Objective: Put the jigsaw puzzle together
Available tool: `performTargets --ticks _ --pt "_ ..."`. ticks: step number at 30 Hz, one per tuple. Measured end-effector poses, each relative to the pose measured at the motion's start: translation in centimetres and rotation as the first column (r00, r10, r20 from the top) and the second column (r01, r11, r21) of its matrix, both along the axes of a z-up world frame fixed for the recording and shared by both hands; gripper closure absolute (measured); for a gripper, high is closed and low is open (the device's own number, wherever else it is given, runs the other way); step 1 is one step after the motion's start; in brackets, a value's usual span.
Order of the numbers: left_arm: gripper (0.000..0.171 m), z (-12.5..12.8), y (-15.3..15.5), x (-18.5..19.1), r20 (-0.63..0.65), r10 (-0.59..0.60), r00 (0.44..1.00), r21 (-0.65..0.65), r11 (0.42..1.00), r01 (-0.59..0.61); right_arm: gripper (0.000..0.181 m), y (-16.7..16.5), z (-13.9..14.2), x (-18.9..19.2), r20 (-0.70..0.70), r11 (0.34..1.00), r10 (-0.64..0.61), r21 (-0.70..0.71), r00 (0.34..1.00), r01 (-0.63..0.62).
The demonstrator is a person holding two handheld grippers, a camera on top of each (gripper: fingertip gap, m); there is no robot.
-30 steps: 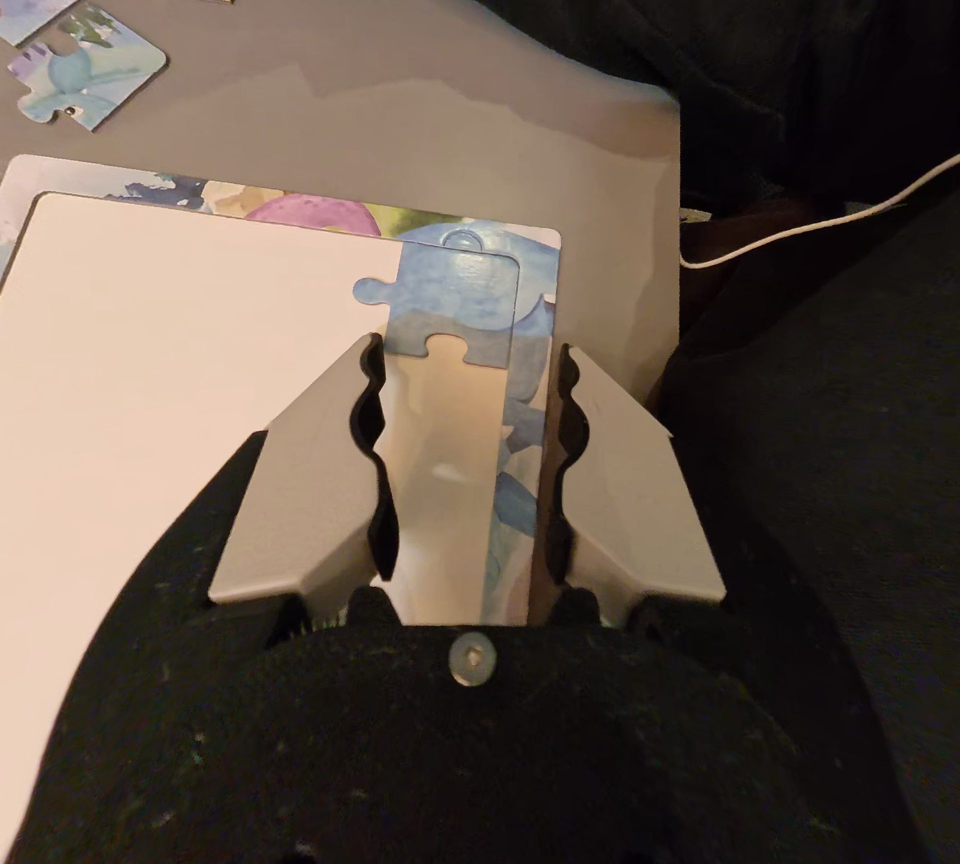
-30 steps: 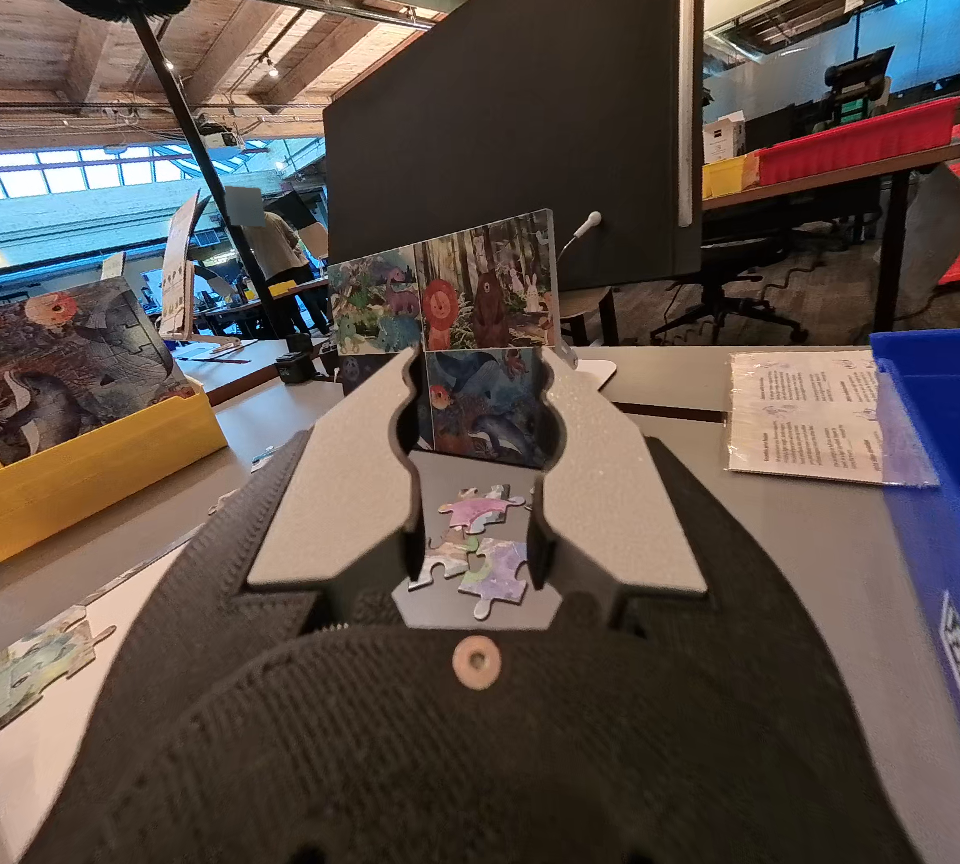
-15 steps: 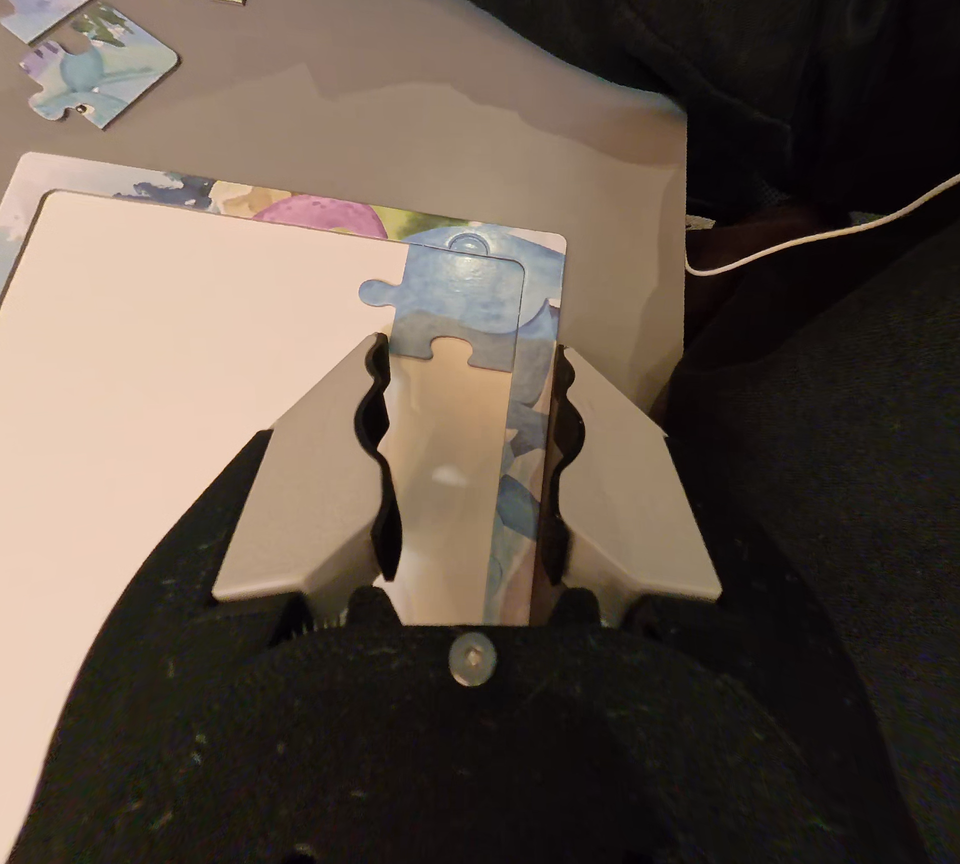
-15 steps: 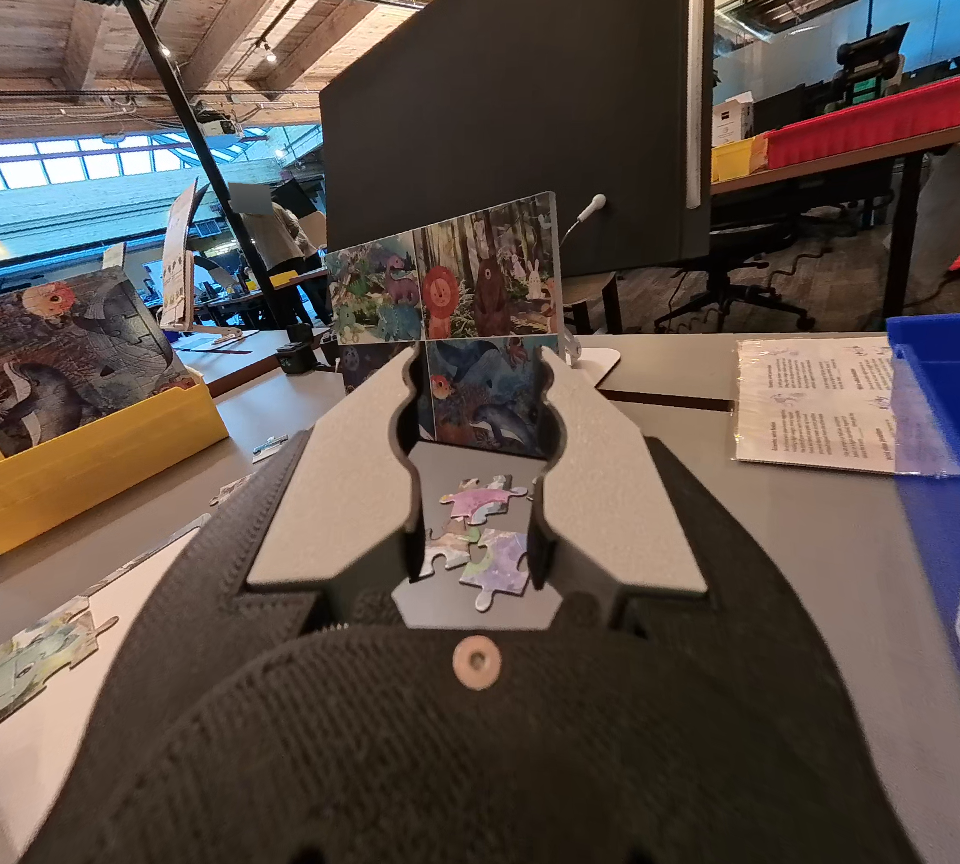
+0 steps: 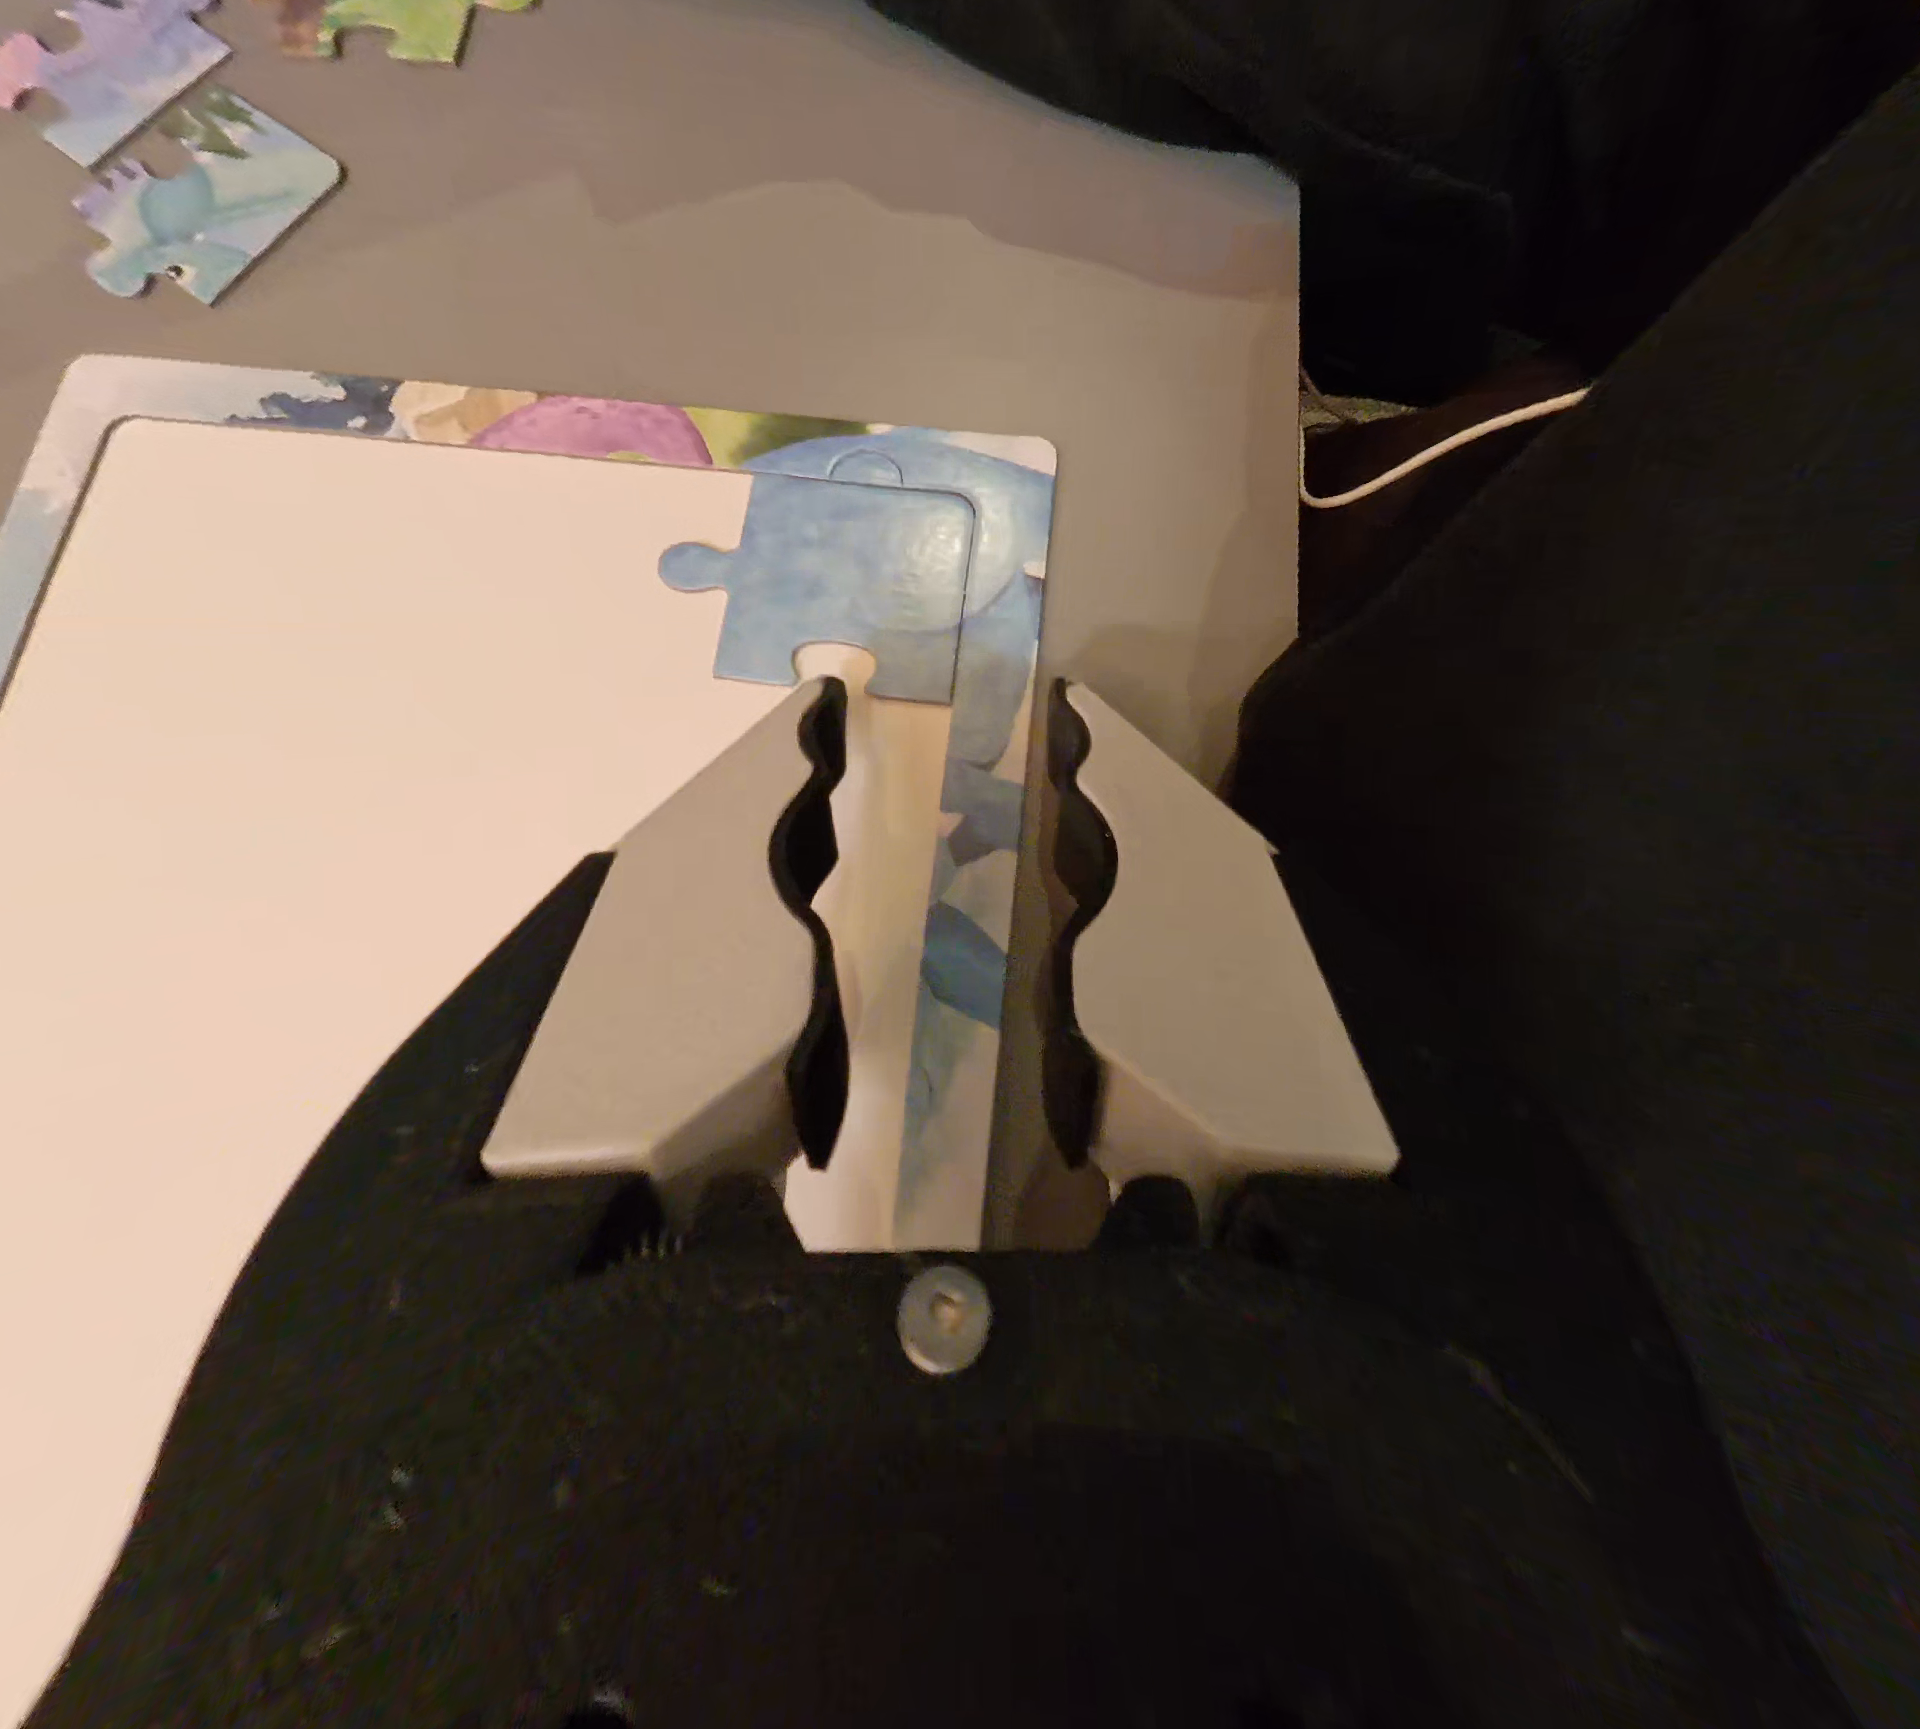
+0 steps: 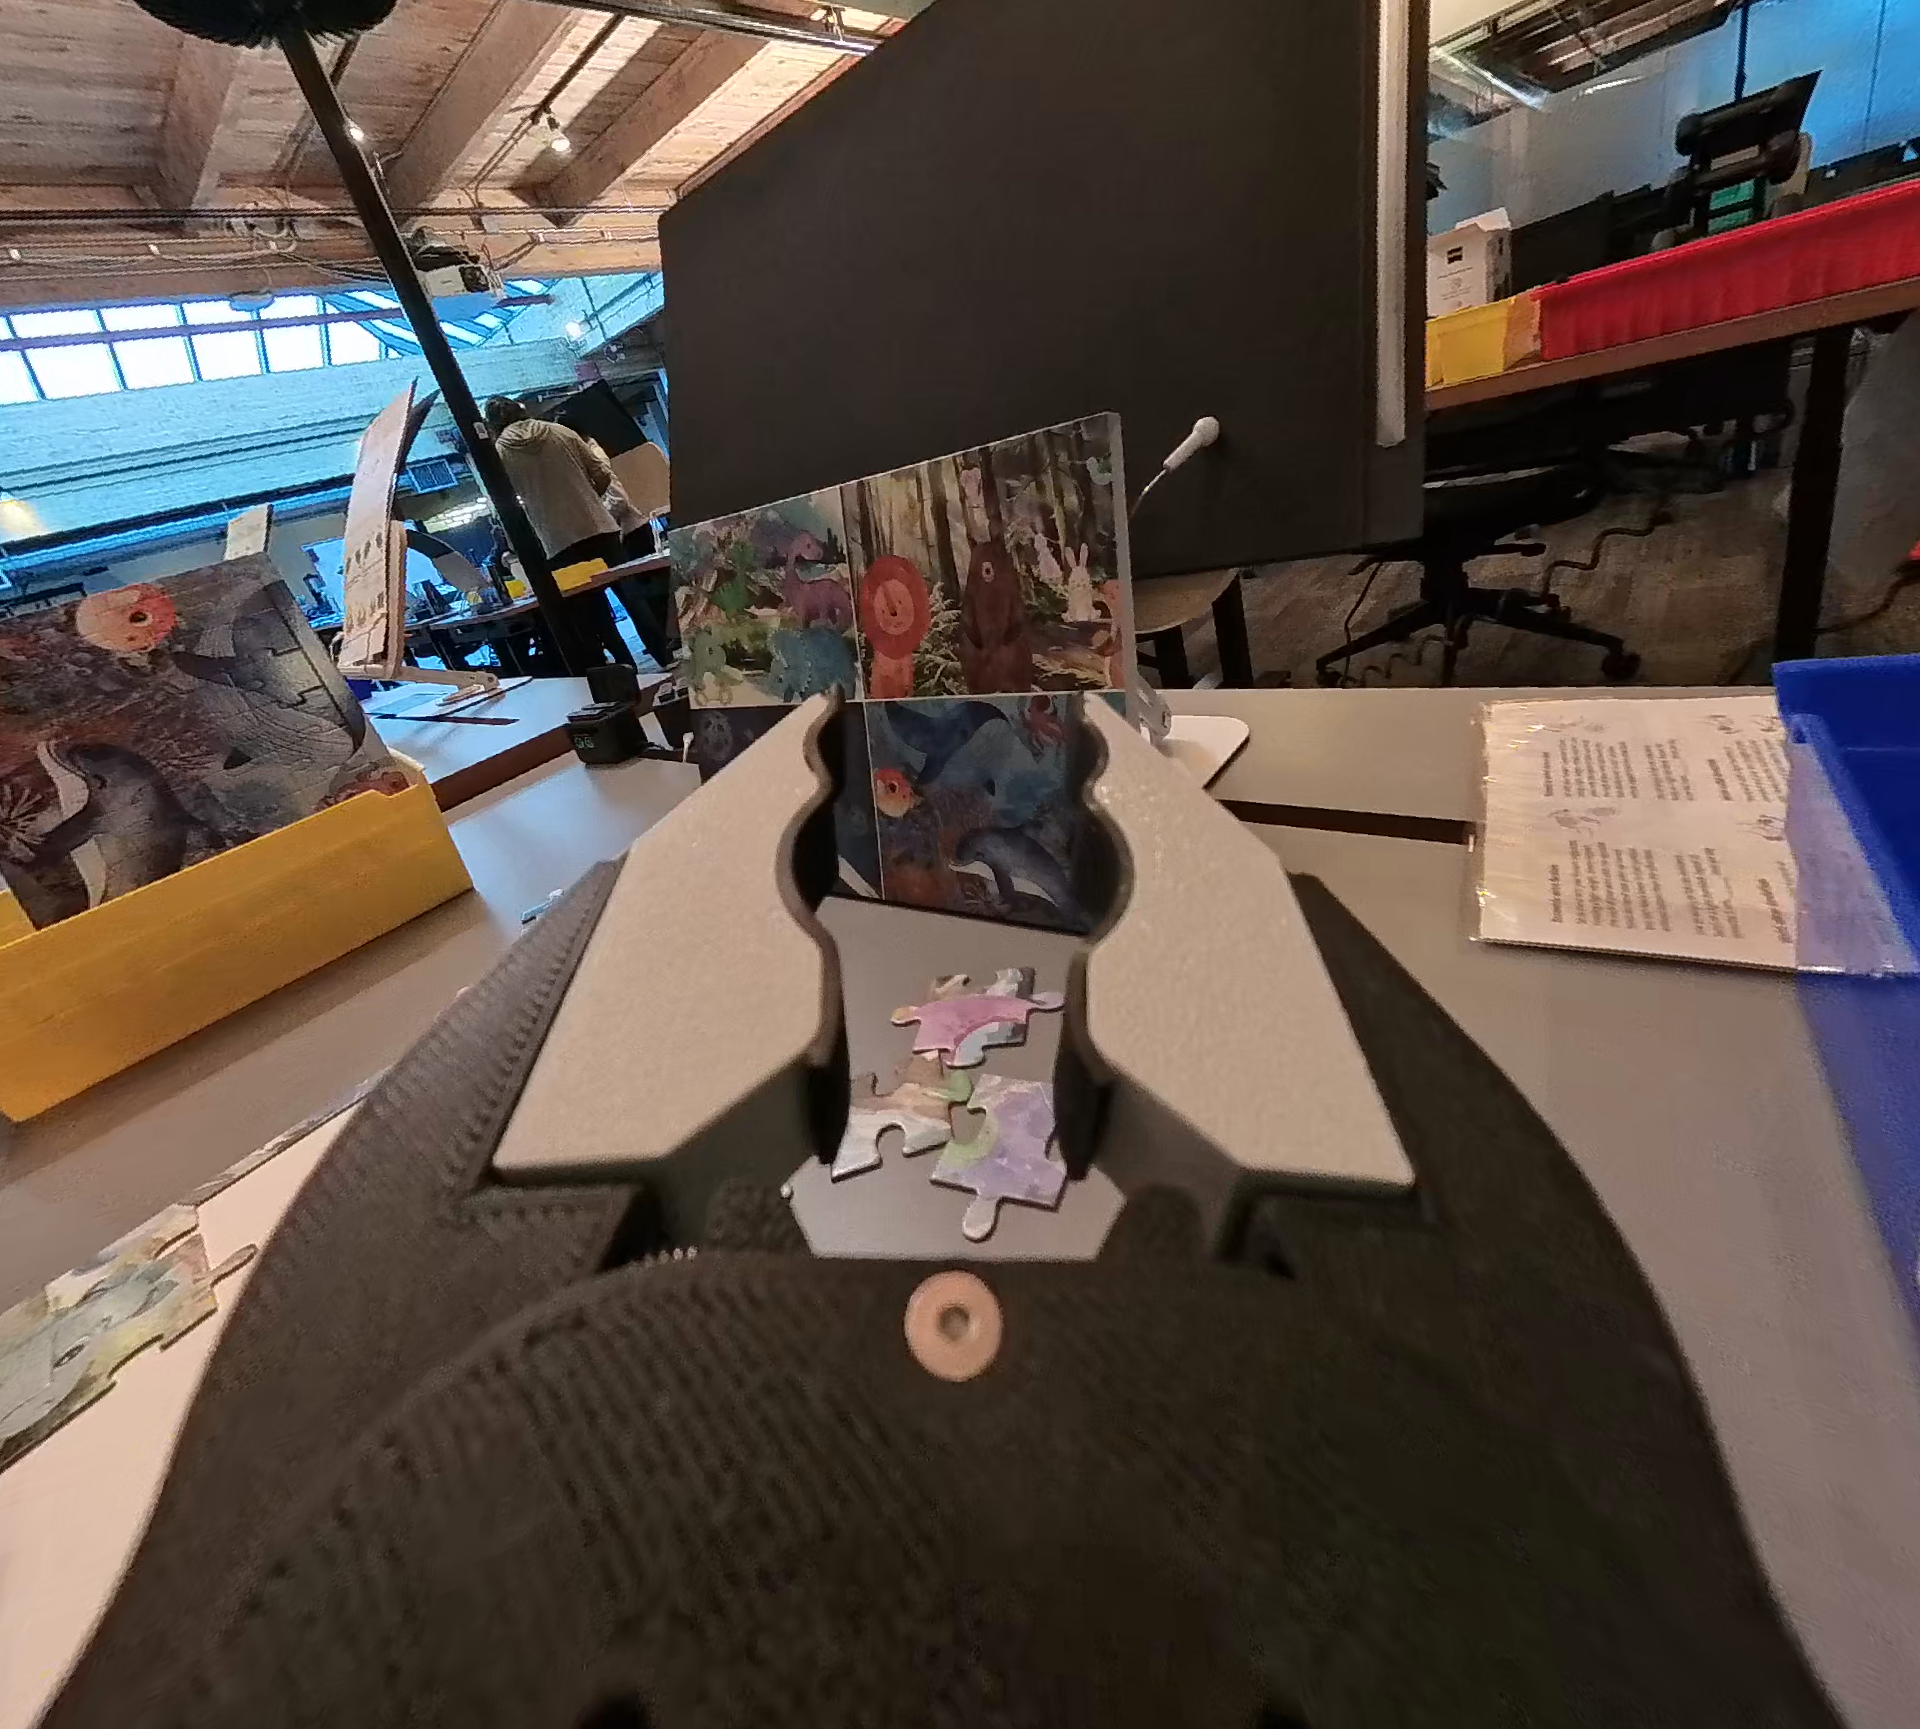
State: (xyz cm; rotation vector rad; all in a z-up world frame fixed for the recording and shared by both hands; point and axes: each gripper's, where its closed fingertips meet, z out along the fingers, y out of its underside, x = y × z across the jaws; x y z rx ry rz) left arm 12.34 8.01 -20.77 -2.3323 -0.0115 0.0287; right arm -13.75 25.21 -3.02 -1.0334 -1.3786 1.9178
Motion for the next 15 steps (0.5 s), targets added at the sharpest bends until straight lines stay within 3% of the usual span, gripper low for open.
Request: performTargets --ticks 15 --pt "0.142 -0.35 0.09 0.27 0.041 0.003 0.999 -0.013 1.000 -0.002 0.142 0.02 -0.82 -0.43 0.030 1.000 -0.002 -0.002 1.000 0.002"
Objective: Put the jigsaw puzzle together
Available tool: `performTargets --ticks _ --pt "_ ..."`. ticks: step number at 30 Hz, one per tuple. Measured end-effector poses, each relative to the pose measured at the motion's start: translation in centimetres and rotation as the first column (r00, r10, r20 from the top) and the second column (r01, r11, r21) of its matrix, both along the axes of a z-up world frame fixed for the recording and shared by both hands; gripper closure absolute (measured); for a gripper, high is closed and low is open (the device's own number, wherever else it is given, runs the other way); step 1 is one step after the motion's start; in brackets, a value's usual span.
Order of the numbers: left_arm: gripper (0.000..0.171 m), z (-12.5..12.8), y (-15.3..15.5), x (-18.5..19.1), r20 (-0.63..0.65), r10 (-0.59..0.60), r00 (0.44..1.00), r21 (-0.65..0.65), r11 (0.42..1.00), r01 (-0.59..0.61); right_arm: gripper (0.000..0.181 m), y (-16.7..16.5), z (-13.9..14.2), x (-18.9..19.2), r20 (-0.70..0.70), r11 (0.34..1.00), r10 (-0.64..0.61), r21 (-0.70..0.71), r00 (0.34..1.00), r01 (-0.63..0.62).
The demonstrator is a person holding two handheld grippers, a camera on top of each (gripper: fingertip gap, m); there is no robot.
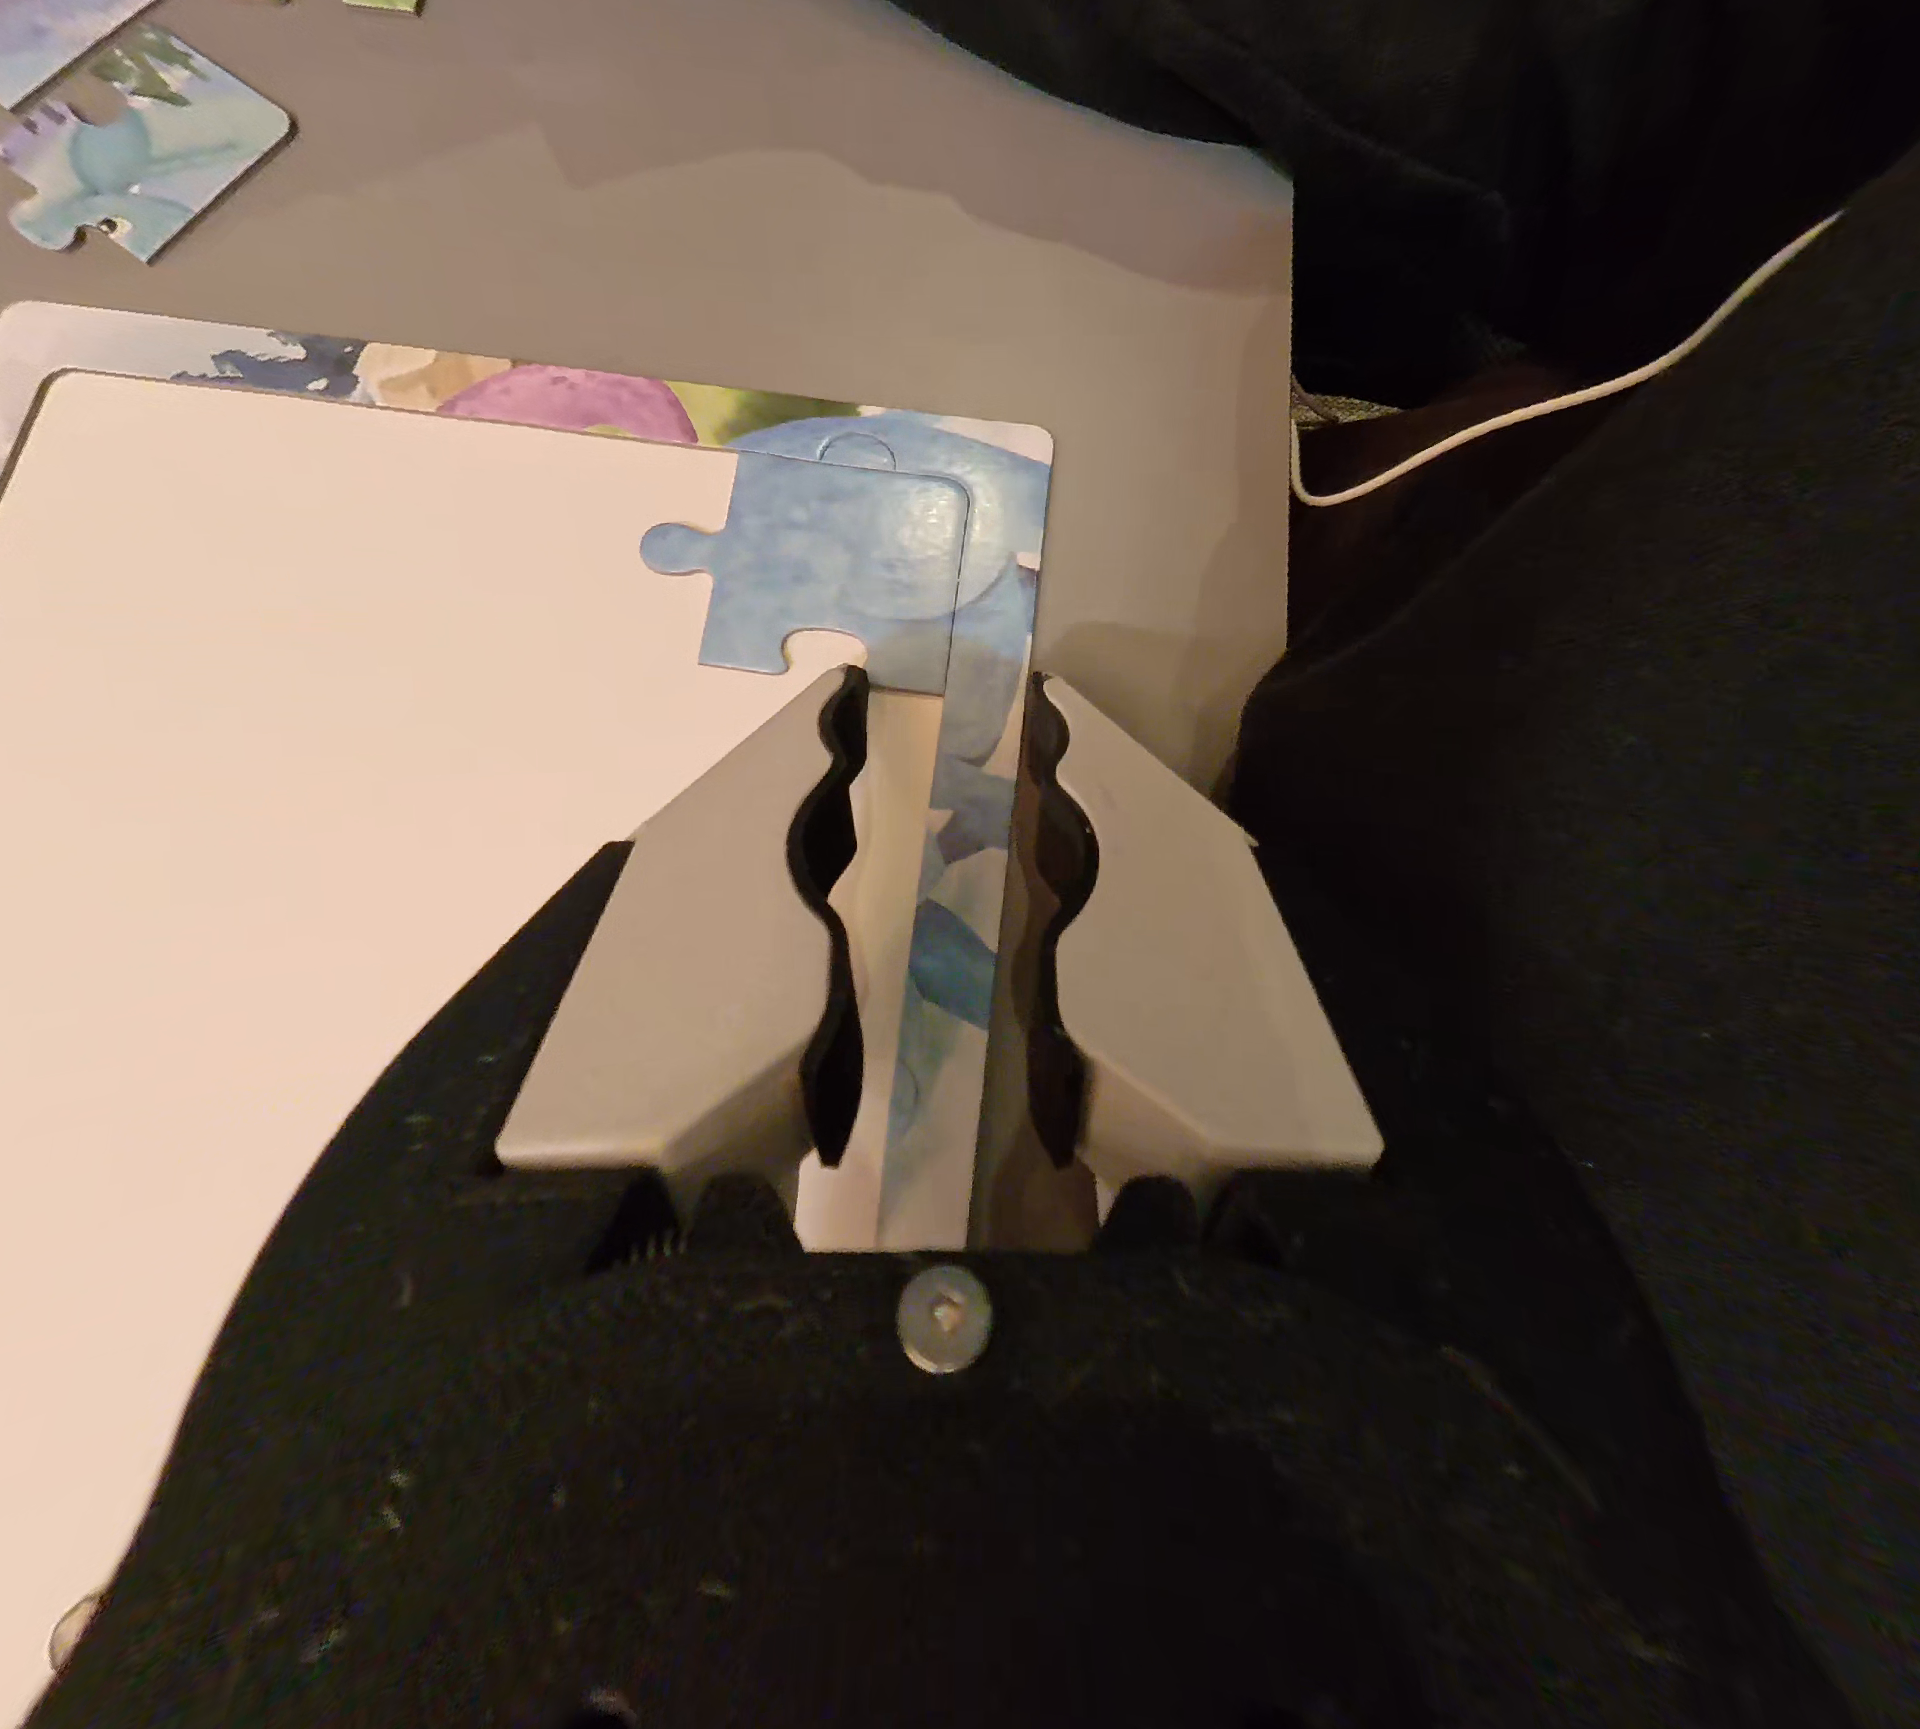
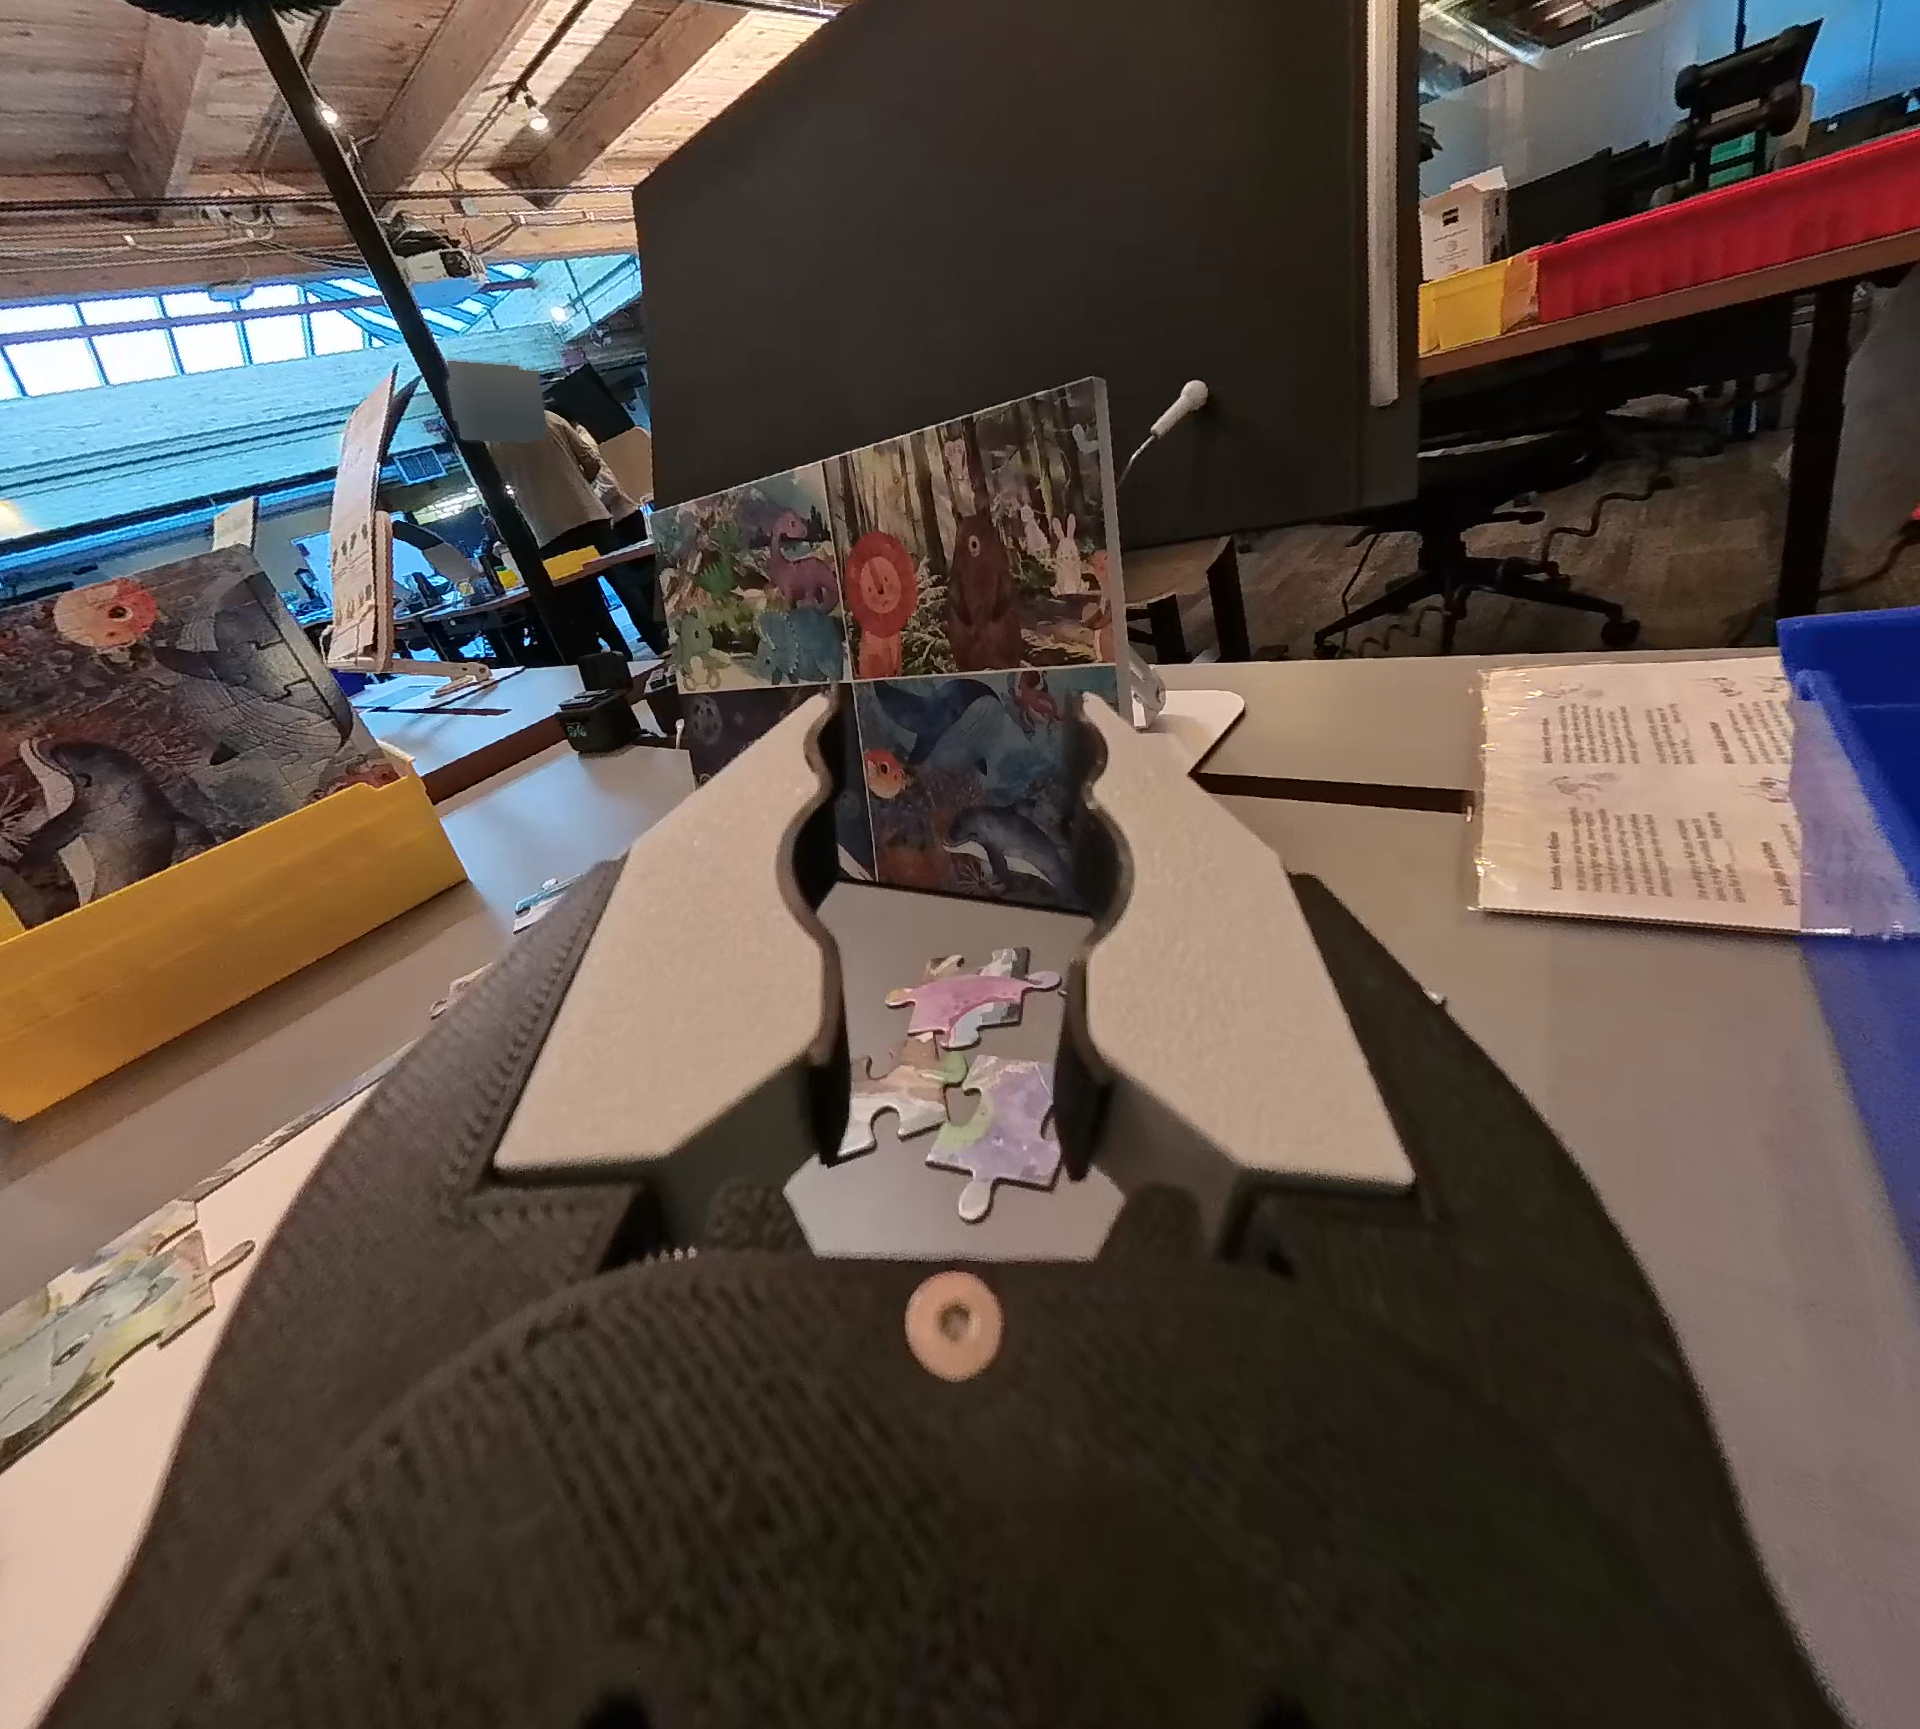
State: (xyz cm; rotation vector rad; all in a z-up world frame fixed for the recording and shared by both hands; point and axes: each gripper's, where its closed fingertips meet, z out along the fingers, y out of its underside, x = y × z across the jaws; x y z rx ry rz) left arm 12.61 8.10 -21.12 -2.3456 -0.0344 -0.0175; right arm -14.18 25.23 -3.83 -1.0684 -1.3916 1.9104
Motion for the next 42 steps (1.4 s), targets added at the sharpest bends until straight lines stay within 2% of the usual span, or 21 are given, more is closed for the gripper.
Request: performTargets --ticks 23,33,42 --pt "0.142 0.0 0.0 -1.0 0.021 0.027 0.999 0.002 1.000 -0.027 0.141 -0.3 0.0 0.0 0.005 1.000 0.012 -0.002 1.000 -0.012" --pt "0.143 0.0 -1.1 -3.2 0.020 0.074 0.997 0.001 0.997 -0.074 0.141 -0.3 0.2 0.2 0.000 1.000 0.018 -0.009 1.000 -0.018" --pt "0.143 0.0 -2.1 -4.2 0.036 0.056 0.998 0.002 0.998 -0.056 0.141 -0.6 0.2 0.2 0.003 1.000 0.025 -0.006 1.000 -0.025"
